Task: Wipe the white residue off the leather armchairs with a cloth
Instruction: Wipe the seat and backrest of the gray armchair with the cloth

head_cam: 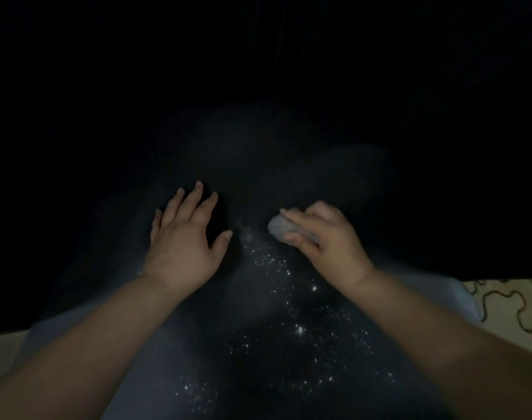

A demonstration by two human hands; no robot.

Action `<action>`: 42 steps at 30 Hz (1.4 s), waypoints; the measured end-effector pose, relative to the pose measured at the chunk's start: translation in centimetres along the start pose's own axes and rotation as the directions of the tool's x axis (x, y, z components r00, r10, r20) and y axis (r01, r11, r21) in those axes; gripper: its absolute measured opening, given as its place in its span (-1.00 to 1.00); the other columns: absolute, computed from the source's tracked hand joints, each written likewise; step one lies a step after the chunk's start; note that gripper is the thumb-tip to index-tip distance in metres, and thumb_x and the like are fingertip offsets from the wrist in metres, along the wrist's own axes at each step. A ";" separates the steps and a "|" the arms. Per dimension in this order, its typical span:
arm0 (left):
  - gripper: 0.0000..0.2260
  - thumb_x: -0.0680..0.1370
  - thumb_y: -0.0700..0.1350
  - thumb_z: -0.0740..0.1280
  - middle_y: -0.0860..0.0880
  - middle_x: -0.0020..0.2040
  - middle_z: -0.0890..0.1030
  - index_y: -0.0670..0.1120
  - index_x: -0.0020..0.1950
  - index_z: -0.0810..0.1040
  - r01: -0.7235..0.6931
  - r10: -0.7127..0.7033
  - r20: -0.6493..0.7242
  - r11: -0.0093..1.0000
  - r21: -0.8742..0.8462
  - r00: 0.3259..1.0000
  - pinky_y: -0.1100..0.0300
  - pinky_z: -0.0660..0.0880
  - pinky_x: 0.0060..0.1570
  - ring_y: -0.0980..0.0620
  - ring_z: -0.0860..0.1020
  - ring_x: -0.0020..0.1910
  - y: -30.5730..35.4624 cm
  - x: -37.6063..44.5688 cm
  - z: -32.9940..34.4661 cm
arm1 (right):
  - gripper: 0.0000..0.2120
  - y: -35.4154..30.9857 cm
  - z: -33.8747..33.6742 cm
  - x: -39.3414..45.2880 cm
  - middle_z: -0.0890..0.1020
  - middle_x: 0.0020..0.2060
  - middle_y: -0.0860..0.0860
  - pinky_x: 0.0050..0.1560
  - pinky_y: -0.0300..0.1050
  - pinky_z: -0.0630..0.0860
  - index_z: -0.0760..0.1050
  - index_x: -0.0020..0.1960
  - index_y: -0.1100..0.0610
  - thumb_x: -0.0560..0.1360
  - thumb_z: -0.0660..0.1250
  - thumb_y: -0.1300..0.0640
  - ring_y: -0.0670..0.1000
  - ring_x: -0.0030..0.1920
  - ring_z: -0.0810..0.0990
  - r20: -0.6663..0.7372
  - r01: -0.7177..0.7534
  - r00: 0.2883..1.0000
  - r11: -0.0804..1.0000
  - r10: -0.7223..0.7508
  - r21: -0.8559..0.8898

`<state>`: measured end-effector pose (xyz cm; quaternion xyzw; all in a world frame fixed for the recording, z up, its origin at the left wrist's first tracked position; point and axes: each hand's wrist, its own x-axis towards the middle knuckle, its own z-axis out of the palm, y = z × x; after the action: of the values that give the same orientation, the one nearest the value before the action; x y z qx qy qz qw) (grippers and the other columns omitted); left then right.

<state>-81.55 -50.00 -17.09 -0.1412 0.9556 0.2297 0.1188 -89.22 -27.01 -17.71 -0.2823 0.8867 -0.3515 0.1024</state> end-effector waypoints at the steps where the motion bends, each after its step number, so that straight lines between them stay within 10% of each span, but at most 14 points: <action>1: -0.38 0.52 0.22 0.16 0.10 0.58 -0.02 0.09 0.55 0.12 -0.005 0.005 0.000 1.000 0.000 1.000 -0.09 -0.12 0.49 0.04 -0.09 0.55 0.0 -0.1 -0.1 | -0.64 0.1 -0.5 0.1 0.44 -0.16 0.04 -0.04 -0.22 0.41 0.57 0.23 0.15 0.47 0.38 0.08 -0.01 -0.10 0.46 -0.002 -0.002 1.000 0.999 0.002 0.035; 5: -0.39 0.53 0.19 0.20 0.09 0.58 0.02 0.07 0.55 0.15 -0.036 0.036 -0.005 0.999 0.012 0.999 -0.10 -0.05 0.50 0.02 -0.05 0.55 -0.5 -0.2 -0.3 | -0.68 4.6 -4.3 5.2 0.40 -0.09 0.09 0.02 -0.41 0.35 0.53 0.26 0.24 0.51 0.34 0.23 -0.13 -0.06 0.47 -0.341 -0.162 0.929 0.987 0.145 -0.021; 8: -0.40 0.54 0.18 0.21 0.10 0.58 0.02 0.07 0.55 0.15 -0.047 0.047 0.000 0.999 0.011 0.999 -0.09 -0.04 0.50 0.04 -0.05 0.55 -0.8 -0.2 -0.4 | -0.66 6.5 -4.4 5.4 0.45 -0.01 0.18 0.14 -0.13 0.44 0.51 0.30 0.17 0.54 0.34 0.17 0.16 0.03 0.52 -0.340 -0.333 0.889 0.943 0.306 -0.024; 15: -0.38 0.54 0.16 0.23 0.12 0.57 -0.01 0.08 0.56 0.12 -0.038 0.038 0.033 0.999 -0.014 0.999 -0.04 -0.02 0.51 0.07 -0.06 0.54 -1.4 -1.6 -1.5 | -0.62 0.6 0.0 -3.1 0.39 -0.16 -0.02 -0.02 -0.27 0.35 0.51 0.30 0.03 0.49 0.39 0.15 -0.04 -0.12 0.41 -0.137 -0.091 0.987 0.996 0.089 -0.005; 20: -0.32 0.51 0.17 0.29 0.06 0.58 0.00 0.06 0.56 0.12 0.020 -0.022 0.026 0.998 0.056 0.999 -0.12 0.03 0.50 0.00 -0.04 0.55 -3.4 -2.2 -2.7 | -0.65 2.3 -1.1 4.3 0.35 -0.02 -0.01 0.12 -0.38 0.30 0.47 0.34 0.07 0.56 0.31 0.16 -0.09 -0.04 0.40 -0.365 -0.289 0.889 0.957 0.276 0.022; 24: -0.33 0.52 0.17 0.28 0.05 0.59 -0.03 0.05 0.56 0.10 0.049 -0.051 0.050 0.998 0.030 0.997 -0.04 0.00 0.51 0.00 -0.06 0.55 -4.1 -3.2 -2.5 | -0.93 -2.0 3.5 3.2 0.53 -0.18 -0.03 -0.02 -0.23 0.49 0.58 -0.15 0.01 0.50 0.40 0.15 -0.06 -0.05 0.54 -0.298 -0.176 0.933 0.978 0.201 0.110; 27: -0.34 0.54 0.16 0.27 0.08 0.58 -0.05 0.07 0.57 0.08 0.049 -0.049 0.068 0.999 0.002 0.997 0.05 -0.03 0.51 0.03 -0.07 0.55 -4.1 -4.3 -2.3 | -0.72 -4.9 5.6 -1.6 0.52 -0.06 0.12 -0.01 -0.11 0.46 0.57 0.21 0.04 0.50 0.38 0.12 0.06 -0.04 0.50 -0.061 0.120 0.991 0.992 -0.122 -0.029; 34: -0.39 0.57 0.11 0.24 0.03 0.59 -0.02 0.02 0.57 0.12 0.072 -0.071 0.018 0.997 -0.025 0.997 0.09 -0.04 0.50 0.00 -0.05 0.55 -5.1 -5.5 -2.3 | -0.53 -4.0 2.4 5.7 0.40 0.01 0.09 0.10 -0.45 0.25 0.38 0.40 0.18 0.52 0.36 0.20 -0.18 0.01 0.39 -0.324 -0.133 0.933 0.987 0.156 0.091; 38: -0.42 0.58 0.09 0.23 0.01 0.59 0.01 0.00 0.56 0.14 0.086 -0.086 0.001 0.996 -0.031 0.996 0.05 -0.01 0.51 -0.01 -0.03 0.55 -5.4 -6.1 -1.8 | -0.44 -4.8 5.2 7.8 0.49 0.15 0.15 0.17 -0.08 0.38 0.31 0.46 0.08 0.52 0.34 -0.02 0.14 0.16 0.46 -0.148 -0.186 0.975 0.975 0.168 -0.119; 42: -0.42 0.58 0.08 0.25 0.01 0.59 0.01 0.00 0.56 0.15 0.085 -0.084 0.020 0.996 -0.040 0.996 0.06 0.00 0.50 -0.01 -0.02 0.55 -4.9 -6.7 -1.7 | -0.51 -7.6 7.4 2.3 0.53 -0.02 0.14 0.03 0.10 0.46 0.45 0.37 0.10 0.48 0.38 -0.01 0.18 0.00 0.49 0.140 0.175 0.978 0.974 -0.155 -0.143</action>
<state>-73.98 -53.53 -15.64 -0.1820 0.9427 0.2453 0.1341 -85.04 -37.03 -17.91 -0.3839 0.8764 -0.2703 0.1072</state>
